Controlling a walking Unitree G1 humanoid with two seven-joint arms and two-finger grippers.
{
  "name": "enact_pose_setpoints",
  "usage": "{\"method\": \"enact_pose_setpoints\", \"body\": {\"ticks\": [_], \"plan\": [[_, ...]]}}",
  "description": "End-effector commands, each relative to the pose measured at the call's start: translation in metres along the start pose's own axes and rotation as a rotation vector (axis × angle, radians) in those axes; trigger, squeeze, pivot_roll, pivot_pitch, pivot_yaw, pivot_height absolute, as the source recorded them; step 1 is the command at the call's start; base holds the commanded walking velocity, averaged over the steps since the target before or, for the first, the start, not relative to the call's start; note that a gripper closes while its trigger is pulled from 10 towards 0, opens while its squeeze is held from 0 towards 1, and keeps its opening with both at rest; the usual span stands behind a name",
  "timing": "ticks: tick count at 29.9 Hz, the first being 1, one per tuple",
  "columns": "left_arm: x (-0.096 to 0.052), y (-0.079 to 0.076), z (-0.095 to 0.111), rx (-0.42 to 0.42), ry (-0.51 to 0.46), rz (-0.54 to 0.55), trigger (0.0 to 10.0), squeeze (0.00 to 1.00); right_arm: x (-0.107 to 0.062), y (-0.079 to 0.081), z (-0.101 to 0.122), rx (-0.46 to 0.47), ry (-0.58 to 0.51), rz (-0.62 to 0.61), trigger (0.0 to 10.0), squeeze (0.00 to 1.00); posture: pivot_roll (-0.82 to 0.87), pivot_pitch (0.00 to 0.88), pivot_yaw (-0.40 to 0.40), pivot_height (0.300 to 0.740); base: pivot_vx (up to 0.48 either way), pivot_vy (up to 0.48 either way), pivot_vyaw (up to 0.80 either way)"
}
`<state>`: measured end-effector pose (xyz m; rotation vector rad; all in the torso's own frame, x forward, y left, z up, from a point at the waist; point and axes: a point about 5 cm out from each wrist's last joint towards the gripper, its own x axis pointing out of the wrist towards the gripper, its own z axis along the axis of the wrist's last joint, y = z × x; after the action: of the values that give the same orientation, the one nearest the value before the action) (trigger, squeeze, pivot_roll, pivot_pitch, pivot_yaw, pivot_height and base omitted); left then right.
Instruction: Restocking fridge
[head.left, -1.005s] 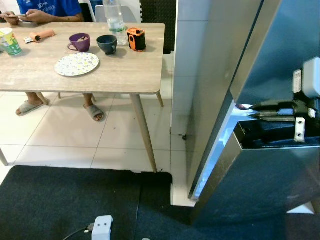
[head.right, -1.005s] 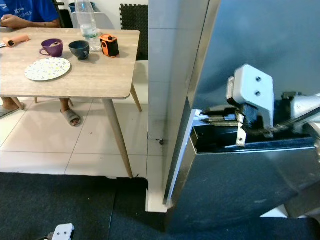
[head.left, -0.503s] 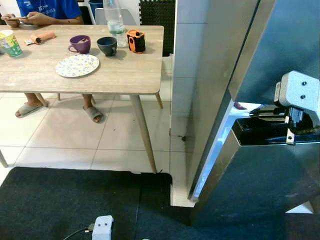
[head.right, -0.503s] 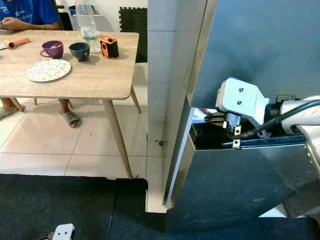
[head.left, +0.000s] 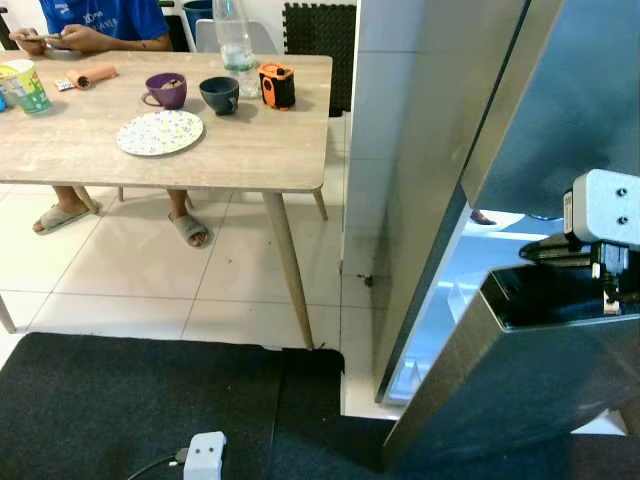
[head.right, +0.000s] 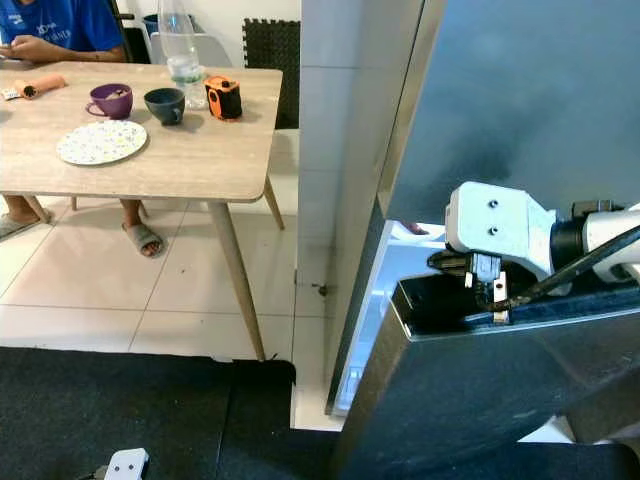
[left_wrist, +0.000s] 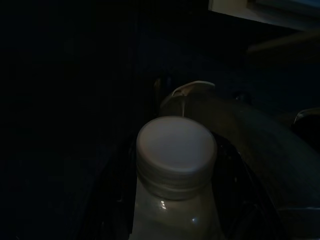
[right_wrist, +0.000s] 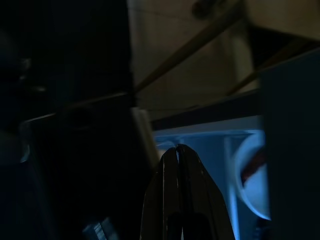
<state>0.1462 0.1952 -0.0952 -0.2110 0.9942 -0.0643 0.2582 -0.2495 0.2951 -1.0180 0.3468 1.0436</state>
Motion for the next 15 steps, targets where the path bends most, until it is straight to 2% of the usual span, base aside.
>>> {"method": "enact_pose_setpoints", "body": {"ticks": [1, 2, 3, 5, 6, 8, 11, 15], "plan": [[-0.001, -0.008, -0.015, -0.019, 0.051, -0.029, 10.0, 0.00, 0.001, 0.012, -0.025, 0.102, 0.120, 0.118, 10.0, 0.00, -0.11, 0.125, -0.023, 0.740, 0.000, 0.000, 0.00], [-0.001, -0.008, -0.015, -0.019, 0.051, -0.030, 10.0, 0.00, -0.007, 0.012, -0.033, 0.120, 0.165, 0.111, 10.0, 0.00, -0.11, 0.125, -0.023, 0.740, 0.000, 0.000, 0.00], [-0.001, -0.008, -0.015, -0.019, 0.051, -0.030, 10.0, 0.00, -0.007, 0.012, -0.033, 0.120, 0.165, 0.111, 10.0, 0.00, -0.11, 0.125, -0.023, 0.740, 0.000, 0.000, 0.00], [-0.001, -0.008, -0.016, -0.021, 0.051, -0.030, 10.0, 0.00, -0.021, 0.010, -0.047, 0.161, 0.248, 0.077, 10.0, 0.00, -0.11, 0.125, -0.023, 0.740, 0.000, 0.000, 0.00], [-0.001, -0.008, -0.016, -0.021, 0.051, -0.030, 10.0, 0.00, -0.021, 0.010, -0.047, 0.161, 0.248, 0.077, 10.0, 0.00, -0.11, 0.125, -0.023, 0.740, 0.000, 0.000, 0.00], [-0.001, -0.008, -0.016, -0.022, 0.052, -0.031, 10.0, 0.00, -0.041, 0.008, -0.063, 0.217, 0.343, 0.019, 10.0, 0.00, -0.12, 0.131, -0.028, 0.740, 0.000, 0.000, 0.00], [-0.001, -0.008, -0.017, -0.021, 0.054, -0.032, 10.0, 0.00, -0.050, 0.009, -0.067, 0.241, 0.363, -0.002, 10.0, 0.00, -0.13, 0.132, -0.028, 0.740, 0.000, 0.000, 0.00], [-0.001, -0.009, -0.019, -0.020, 0.061, -0.031, 10.0, 0.00, -0.074, 0.010, -0.081, 0.319, 0.461, -0.064, 10.0, 0.00, -0.13, 0.133, -0.029, 0.740, 0.000, 0.000, 0.00]]}}
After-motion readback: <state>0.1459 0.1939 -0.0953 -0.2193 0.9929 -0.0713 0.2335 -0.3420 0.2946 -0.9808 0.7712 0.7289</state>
